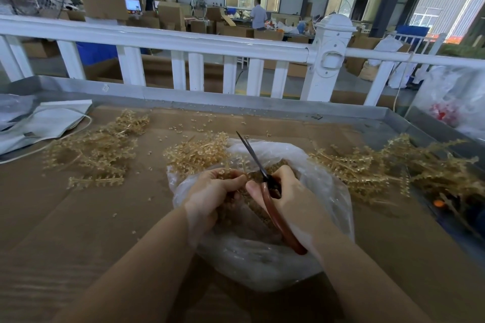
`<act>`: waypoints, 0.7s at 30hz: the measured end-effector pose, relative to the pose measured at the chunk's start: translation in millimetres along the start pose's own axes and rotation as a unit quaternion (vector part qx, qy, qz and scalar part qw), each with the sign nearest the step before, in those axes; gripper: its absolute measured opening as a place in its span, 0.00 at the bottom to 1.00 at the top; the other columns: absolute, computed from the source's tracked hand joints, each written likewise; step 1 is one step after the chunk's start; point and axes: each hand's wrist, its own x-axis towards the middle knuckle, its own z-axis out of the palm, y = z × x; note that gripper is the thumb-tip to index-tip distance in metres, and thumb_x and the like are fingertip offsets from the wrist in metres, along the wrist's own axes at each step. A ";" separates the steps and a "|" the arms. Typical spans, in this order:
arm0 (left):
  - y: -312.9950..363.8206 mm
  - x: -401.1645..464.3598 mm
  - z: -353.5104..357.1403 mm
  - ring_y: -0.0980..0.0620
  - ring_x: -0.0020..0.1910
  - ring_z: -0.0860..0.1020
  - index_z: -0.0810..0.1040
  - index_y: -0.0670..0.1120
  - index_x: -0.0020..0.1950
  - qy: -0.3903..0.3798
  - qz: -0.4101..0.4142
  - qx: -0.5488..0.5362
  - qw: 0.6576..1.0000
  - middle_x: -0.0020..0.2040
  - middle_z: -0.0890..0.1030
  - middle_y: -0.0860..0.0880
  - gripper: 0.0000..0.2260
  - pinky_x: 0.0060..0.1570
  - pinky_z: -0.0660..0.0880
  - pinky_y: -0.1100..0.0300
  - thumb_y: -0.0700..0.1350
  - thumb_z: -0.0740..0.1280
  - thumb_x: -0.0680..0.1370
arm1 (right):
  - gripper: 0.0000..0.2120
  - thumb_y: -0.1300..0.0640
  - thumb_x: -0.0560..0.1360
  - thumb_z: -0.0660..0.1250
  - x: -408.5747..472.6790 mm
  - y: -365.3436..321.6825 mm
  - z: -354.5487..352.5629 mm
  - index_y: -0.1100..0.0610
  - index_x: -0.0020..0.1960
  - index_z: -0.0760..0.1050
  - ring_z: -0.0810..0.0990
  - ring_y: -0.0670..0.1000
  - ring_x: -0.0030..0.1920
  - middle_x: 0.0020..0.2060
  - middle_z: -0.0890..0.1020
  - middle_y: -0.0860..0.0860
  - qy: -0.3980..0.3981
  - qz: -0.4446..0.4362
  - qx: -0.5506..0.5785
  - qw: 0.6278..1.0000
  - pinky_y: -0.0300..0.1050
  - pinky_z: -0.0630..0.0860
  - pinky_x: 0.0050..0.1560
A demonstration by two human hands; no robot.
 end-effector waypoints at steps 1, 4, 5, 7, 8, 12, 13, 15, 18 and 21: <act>0.1 -0.3 0.4 0.53 0.27 0.74 0.79 0.39 0.45 -0.001 0.002 0.002 1.000 0.31 0.79 0.46 0.03 0.26 0.74 0.64 0.33 0.67 0.74 | 0.19 0.35 0.74 0.62 -0.2 0.3 0.3 0.51 0.48 0.66 0.77 0.42 0.33 0.34 0.77 0.45 -0.003 -0.003 -0.006 1.000 0.37 0.73 0.37; 0.5 -0.7 0.0 0.49 0.33 0.74 0.79 0.39 0.45 -0.005 0.006 -0.005 1.000 0.35 0.79 0.43 0.03 0.32 0.75 0.60 0.33 0.67 0.74 | 0.19 0.35 0.74 0.62 -1.9 0.0 2.7 0.51 0.49 0.65 0.76 0.41 0.31 0.34 0.76 0.45 -0.008 -0.012 -0.034 0.999 0.32 0.69 0.33; 0.7 -0.7 -0.3 0.48 0.34 0.74 0.79 0.39 0.44 -0.005 0.004 -0.014 1.000 0.36 0.79 0.43 0.03 0.32 0.75 0.60 0.33 0.67 0.74 | 0.19 0.35 0.74 0.61 -2.3 -0.3 3.6 0.50 0.49 0.65 0.76 0.41 0.31 0.34 0.76 0.45 -0.008 -0.014 -0.045 0.999 0.31 0.70 0.34; 0.7 -0.5 -1.5 0.47 0.35 0.74 0.79 0.40 0.44 0.000 0.003 -0.036 0.999 0.36 0.79 0.43 0.03 0.31 0.76 0.61 0.33 0.67 0.74 | 0.19 0.35 0.74 0.60 -3.0 -1.1 4.6 0.50 0.50 0.64 0.76 0.41 0.33 0.35 0.76 0.44 -0.003 -0.019 -0.061 0.998 0.33 0.72 0.36; 0.5 -0.3 -2.3 0.47 0.36 0.75 0.79 0.40 0.44 0.004 0.004 -0.048 0.999 0.35 0.80 0.43 0.03 0.32 0.77 0.60 0.33 0.67 0.74 | 0.19 0.34 0.74 0.60 -3.3 -1.6 4.8 0.50 0.50 0.64 0.76 0.41 0.33 0.35 0.76 0.44 -0.002 -0.020 -0.065 0.998 0.34 0.73 0.37; 0.5 -0.1 -4.0 0.47 0.34 0.76 0.78 0.40 0.44 0.000 0.011 -0.062 0.998 0.34 0.81 0.44 0.03 0.34 0.76 0.59 0.33 0.67 0.74 | 0.19 0.34 0.73 0.60 -3.2 -3.3 5.3 0.49 0.48 0.64 0.76 0.41 0.33 0.34 0.76 0.44 -0.012 -0.021 -0.058 0.998 0.35 0.71 0.36; 0.7 -0.4 -3.5 0.48 0.32 0.77 0.77 0.39 0.44 -0.008 0.013 -0.063 0.998 0.33 0.81 0.44 0.03 0.32 0.76 0.59 0.33 0.66 0.74 | 0.18 0.34 0.73 0.61 -3.0 -3.6 5.6 0.49 0.47 0.64 0.76 0.41 0.32 0.33 0.76 0.44 -0.013 -0.022 -0.051 0.998 0.34 0.70 0.35; 0.9 -1.4 -2.4 0.50 0.27 0.79 0.77 0.38 0.44 -0.022 0.015 -0.076 0.997 0.31 0.81 0.44 0.03 0.26 0.76 0.62 0.32 0.65 0.74 | 0.18 0.34 0.73 0.62 -1.8 -4.2 5.9 0.48 0.46 0.65 0.76 0.40 0.32 0.32 0.76 0.43 -0.013 -0.022 -0.037 0.999 0.35 0.69 0.35; 1.1 -2.3 -2.2 0.51 0.25 0.79 0.76 0.37 0.44 -0.032 0.016 -0.096 0.995 0.30 0.81 0.44 0.03 0.24 0.74 0.65 0.31 0.65 0.74 | 0.17 0.34 0.73 0.62 -0.4 -5.3 6.8 0.48 0.46 0.66 0.75 0.39 0.32 0.33 0.76 0.43 -0.012 -0.019 -0.027 0.999 0.33 0.67 0.34; 0.4 -1.3 -3.2 0.51 0.26 0.79 0.76 0.38 0.43 -0.039 0.019 -0.103 0.994 0.30 0.81 0.44 0.03 0.24 0.75 0.65 0.32 0.66 0.72 | 0.18 0.35 0.73 0.62 0.2 -6.2 7.3 0.48 0.48 0.67 0.75 0.38 0.33 0.34 0.76 0.42 -0.010 -0.020 -0.016 1.000 0.30 0.66 0.33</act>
